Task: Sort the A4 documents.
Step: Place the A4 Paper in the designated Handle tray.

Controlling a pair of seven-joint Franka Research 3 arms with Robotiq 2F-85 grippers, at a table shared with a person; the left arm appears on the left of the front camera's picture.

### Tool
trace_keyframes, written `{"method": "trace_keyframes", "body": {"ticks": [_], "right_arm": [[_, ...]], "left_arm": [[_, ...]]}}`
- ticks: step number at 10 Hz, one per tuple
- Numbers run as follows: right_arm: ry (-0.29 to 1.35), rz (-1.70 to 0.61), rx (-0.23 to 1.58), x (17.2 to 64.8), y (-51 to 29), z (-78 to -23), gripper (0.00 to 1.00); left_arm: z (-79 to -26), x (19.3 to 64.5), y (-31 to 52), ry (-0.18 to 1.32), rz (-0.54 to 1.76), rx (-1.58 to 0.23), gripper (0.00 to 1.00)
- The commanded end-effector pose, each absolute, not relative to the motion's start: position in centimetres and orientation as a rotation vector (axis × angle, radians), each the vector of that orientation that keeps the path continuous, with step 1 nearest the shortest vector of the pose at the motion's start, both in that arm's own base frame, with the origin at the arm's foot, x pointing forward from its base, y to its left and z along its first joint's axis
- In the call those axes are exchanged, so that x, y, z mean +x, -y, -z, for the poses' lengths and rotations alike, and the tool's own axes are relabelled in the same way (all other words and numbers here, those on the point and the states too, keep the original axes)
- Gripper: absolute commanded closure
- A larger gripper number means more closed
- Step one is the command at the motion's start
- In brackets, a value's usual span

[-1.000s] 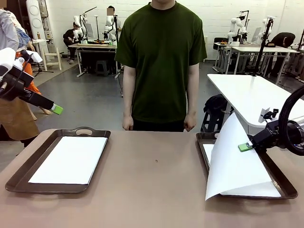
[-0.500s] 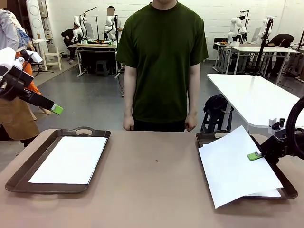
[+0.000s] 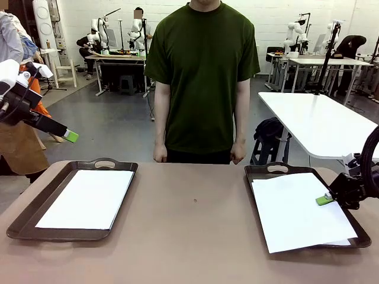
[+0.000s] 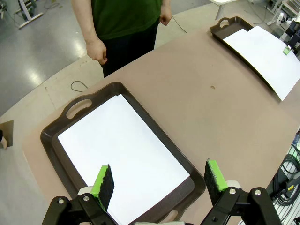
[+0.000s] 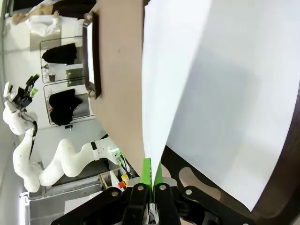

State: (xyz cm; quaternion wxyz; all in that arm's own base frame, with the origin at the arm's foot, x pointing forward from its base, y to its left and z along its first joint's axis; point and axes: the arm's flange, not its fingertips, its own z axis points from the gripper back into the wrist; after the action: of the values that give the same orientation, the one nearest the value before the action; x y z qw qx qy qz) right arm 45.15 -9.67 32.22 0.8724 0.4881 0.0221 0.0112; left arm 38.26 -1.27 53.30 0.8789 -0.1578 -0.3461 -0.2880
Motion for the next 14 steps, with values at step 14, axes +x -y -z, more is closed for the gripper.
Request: {"method": "trace_keyframes", "body": {"ticks": [14], "right_arm": [[-0.141, -0.071, 0.774, 52.5, 9.5, -32.8, 0.99]], "left_arm": [[-53.1, 38.2, 1.2, 0.726, 0.618, -0.325, 0.0]]}}
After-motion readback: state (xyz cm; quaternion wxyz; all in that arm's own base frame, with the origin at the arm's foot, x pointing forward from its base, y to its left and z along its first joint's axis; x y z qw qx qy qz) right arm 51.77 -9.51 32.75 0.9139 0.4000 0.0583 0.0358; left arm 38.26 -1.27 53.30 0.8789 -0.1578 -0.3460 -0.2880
